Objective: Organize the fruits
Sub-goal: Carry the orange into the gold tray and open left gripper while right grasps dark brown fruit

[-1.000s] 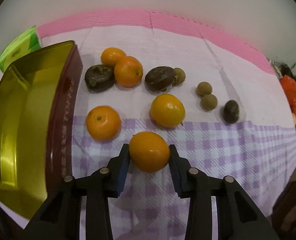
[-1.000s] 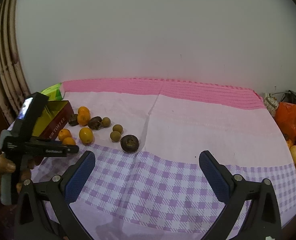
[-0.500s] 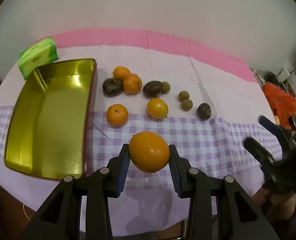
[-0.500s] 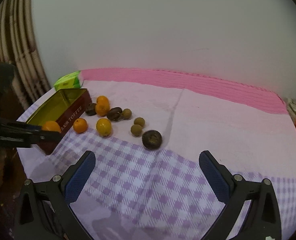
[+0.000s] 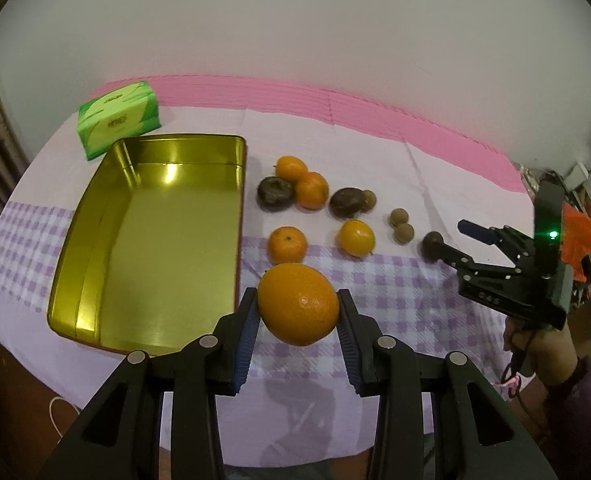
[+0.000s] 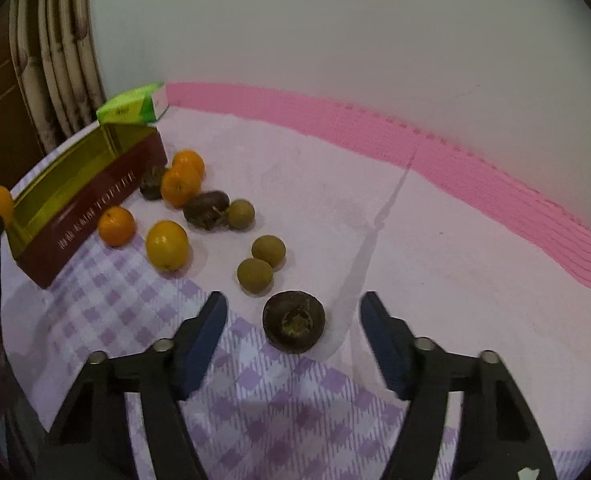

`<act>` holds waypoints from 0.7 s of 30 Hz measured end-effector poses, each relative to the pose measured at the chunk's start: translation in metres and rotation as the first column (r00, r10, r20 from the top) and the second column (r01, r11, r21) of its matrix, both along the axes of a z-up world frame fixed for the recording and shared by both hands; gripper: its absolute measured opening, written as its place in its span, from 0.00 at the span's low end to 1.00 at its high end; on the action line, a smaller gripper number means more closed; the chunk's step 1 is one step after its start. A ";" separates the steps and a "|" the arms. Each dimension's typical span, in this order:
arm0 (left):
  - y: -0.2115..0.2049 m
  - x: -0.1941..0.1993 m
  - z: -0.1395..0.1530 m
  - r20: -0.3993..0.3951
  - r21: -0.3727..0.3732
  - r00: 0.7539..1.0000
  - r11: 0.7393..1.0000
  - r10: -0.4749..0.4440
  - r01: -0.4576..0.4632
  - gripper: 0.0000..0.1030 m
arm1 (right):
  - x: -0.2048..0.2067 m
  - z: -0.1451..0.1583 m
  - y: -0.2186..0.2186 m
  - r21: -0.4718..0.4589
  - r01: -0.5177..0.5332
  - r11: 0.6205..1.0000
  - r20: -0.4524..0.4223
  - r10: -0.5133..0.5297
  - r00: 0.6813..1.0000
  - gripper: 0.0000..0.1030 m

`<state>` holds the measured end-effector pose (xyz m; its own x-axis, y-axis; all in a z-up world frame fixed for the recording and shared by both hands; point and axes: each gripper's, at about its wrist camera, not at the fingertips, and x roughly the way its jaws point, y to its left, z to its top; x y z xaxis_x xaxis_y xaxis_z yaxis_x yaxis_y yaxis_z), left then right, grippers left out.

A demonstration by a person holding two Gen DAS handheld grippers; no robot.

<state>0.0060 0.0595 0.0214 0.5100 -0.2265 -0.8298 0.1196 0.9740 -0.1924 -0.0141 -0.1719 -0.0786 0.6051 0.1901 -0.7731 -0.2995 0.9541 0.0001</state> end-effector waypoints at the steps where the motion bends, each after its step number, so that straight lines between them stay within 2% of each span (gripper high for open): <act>1: 0.001 0.001 0.000 -0.001 0.002 1.000 1.000 0.002 -0.002 0.38 | 0.003 -0.003 -0.001 0.000 -0.006 1.000 -0.010 0.006 1.000 0.61; 6: 0.007 0.004 -0.002 -0.009 0.001 1.000 1.000 0.012 -0.012 0.38 | 0.013 -0.018 0.002 -0.014 -0.038 0.999 -0.059 0.037 0.998 0.60; 8: 0.008 0.006 -0.004 -0.014 0.006 1.000 1.000 0.015 -0.015 0.38 | 0.015 -0.023 0.005 -0.015 -0.054 0.998 -0.084 0.053 0.995 0.40; 9: 0.008 0.007 -0.004 -0.016 0.009 1.000 1.000 0.017 -0.017 0.38 | 0.015 -0.027 0.005 -0.023 -0.054 0.998 -0.094 0.052 0.994 0.35; 17: 0.019 0.022 -0.006 -0.008 0.073 1.000 0.997 0.029 -0.028 0.38 | 0.005 -0.028 -0.009 0.068 0.008 0.998 -0.038 -0.006 0.999 0.35; 21: 0.031 0.043 -0.011 0.011 0.165 0.999 0.985 0.046 -0.047 0.38 | 0.006 -0.030 -0.012 0.094 0.034 0.995 -0.022 -0.032 0.999 0.35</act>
